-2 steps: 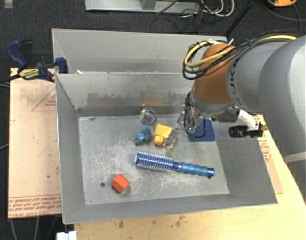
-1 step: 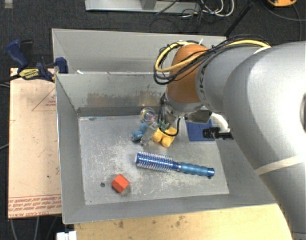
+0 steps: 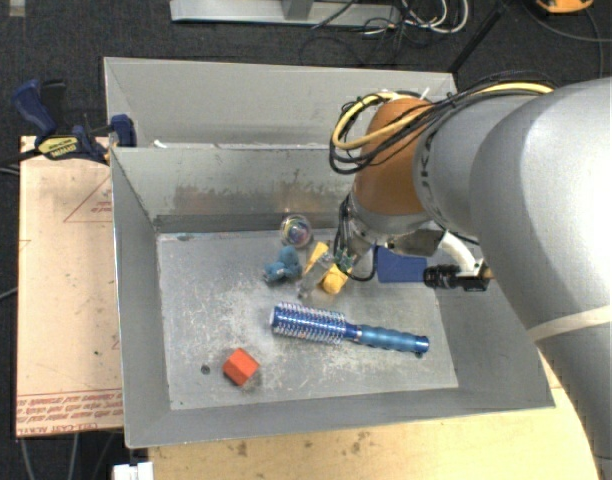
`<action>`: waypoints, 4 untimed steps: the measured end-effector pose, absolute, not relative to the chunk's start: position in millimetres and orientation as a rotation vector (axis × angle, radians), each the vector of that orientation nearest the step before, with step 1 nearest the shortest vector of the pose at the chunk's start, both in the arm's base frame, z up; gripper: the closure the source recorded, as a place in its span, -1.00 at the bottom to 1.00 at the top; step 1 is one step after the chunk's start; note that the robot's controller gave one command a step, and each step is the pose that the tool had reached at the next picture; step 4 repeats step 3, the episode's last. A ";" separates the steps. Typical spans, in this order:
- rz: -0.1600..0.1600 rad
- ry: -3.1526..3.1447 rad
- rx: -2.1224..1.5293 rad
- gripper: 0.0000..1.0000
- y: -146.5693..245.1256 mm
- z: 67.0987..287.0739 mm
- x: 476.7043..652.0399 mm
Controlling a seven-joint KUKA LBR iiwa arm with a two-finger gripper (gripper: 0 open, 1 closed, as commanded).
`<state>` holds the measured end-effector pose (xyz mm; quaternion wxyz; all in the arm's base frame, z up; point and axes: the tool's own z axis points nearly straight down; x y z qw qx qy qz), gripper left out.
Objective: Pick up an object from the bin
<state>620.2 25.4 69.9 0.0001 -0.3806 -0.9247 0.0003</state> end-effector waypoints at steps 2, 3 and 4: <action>-0.004 -2.914 -1.187 1.00 26.6 114.5 622.9; -0.004 -2.915 -1.183 1.00 26.8 148.1 624.1; -0.004 -2.915 -1.183 1.00 26.8 148.1 624.1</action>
Offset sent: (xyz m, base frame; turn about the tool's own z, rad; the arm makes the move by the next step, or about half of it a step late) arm 0.0000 0.0000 0.0000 0.0000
